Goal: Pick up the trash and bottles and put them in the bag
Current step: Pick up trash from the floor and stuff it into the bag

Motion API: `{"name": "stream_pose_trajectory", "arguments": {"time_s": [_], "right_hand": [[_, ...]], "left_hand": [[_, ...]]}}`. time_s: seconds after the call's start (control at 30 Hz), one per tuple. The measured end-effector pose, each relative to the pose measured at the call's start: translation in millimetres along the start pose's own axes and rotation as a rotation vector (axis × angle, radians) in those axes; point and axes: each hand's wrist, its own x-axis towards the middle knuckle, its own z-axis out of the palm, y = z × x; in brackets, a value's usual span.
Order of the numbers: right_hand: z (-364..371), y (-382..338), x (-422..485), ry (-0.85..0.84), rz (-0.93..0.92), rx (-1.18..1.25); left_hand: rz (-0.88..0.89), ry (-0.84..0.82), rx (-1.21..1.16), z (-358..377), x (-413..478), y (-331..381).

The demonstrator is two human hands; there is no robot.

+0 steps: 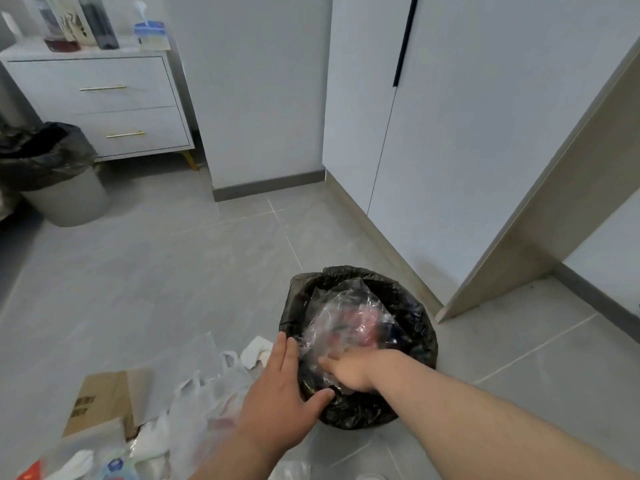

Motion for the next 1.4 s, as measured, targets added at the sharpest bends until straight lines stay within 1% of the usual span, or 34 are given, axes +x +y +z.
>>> {"name": "stream_pose_trajectory", "arguments": {"time_s": [0.13, 0.27, 0.33, 0.43, 0.5, 0.6, 0.7, 0.77, 0.8, 0.87, 0.9, 0.93, 1.03, 1.13, 1.2, 1.33, 1.4], "right_hand": [[11, 1, 30, -0.137, 0.079, -0.030], [22, -2, 37, -0.097, 0.085, 0.109], [15, 0, 34, -0.004, 0.044, 0.099], [-9, -1, 17, 0.262, -0.107, 0.183], [-28, -8, -3, 0.400, -0.172, 0.255], [-51, -32, -43, 0.538, -0.261, 0.416], [-64, -67, -84, 0.602, -0.395, 0.452], [-62, -96, -102, 0.594, -0.459, 0.455], [-59, -109, -105, 0.582, -0.477, 0.432], [-44, -139, -102, 0.527, -0.492, 0.334], [-35, -152, -97, 0.486, -0.492, 0.270], [-25, -164, -89, 0.433, -0.495, 0.192], [7, -193, -59, 0.270, -0.491, -0.028], [33, -206, -28, 0.183, -0.469, -0.137], [49, -209, -9, 0.127, -0.447, -0.172], [79, -209, 28, 0.057, -0.350, -0.174], [92, -207, 43, 0.037, -0.297, -0.174]], "left_hand": [[0.001, 0.020, -0.066, 7, 2, -6], [-0.002, 0.021, -0.114, 11, 3, -11], [-0.006, 0.005, -0.114, 10, 3, -10], [-0.016, -0.043, -0.073, 3, 5, -7], [-0.010, -0.094, -0.030, -7, 6, -6], [0.009, -0.128, -0.088, -36, -6, -8], [0.006, -0.051, -0.151, -71, -37, -28], [-0.101, -0.026, -0.182, -89, -64, -58], [-0.193, -0.040, -0.243, -93, -76, -76], [-0.404, -0.060, -0.450, -96, -107, -122], [-0.496, -0.068, -0.520, -95, -122, -145], [-0.565, -0.077, -0.540, -94, -136, -167], [-0.719, -0.060, -0.508, -88, -167, -219], [-0.850, -0.045, -0.495, -72, -179, -258], [-0.898, -0.019, -0.488, -58, -178, -282], [-1.007, 0.091, -0.449, -36, -161, -315], [-1.037, 0.073, -0.395, -28, -148, -325]]}}
